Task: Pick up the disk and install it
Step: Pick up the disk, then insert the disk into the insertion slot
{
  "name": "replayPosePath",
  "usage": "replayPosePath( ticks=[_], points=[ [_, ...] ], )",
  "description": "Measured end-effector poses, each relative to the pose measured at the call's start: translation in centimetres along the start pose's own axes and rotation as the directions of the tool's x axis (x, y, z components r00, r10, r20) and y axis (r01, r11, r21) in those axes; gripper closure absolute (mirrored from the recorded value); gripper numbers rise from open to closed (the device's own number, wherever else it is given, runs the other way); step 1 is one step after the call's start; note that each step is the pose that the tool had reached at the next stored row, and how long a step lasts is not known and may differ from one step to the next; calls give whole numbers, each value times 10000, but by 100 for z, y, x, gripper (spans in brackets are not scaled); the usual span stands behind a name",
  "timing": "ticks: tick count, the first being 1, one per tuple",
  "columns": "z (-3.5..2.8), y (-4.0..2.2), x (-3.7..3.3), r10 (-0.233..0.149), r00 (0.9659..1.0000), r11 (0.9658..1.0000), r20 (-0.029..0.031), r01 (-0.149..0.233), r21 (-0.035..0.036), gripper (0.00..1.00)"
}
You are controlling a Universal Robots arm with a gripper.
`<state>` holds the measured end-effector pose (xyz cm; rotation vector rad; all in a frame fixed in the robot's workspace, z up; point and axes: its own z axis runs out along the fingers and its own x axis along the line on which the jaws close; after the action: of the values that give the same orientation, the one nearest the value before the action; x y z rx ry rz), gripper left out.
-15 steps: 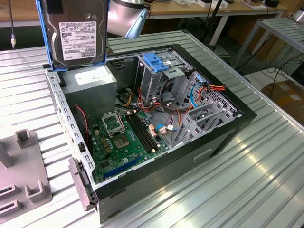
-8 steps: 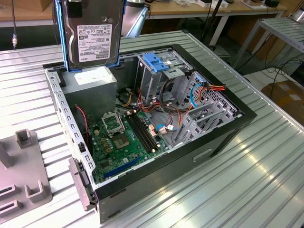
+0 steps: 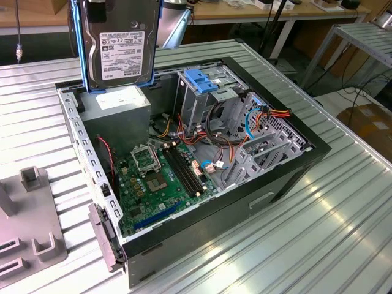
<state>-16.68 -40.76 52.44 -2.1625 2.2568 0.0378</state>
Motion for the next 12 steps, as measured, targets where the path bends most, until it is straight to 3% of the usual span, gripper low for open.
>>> replayPosePath(
  ticks=[5,12],
  points=[
    [0,-6,8,-1,10000,10000,0,1,0,63],
    [2,-21,93,0,10000,10000,0,0,0,63]
  ],
)
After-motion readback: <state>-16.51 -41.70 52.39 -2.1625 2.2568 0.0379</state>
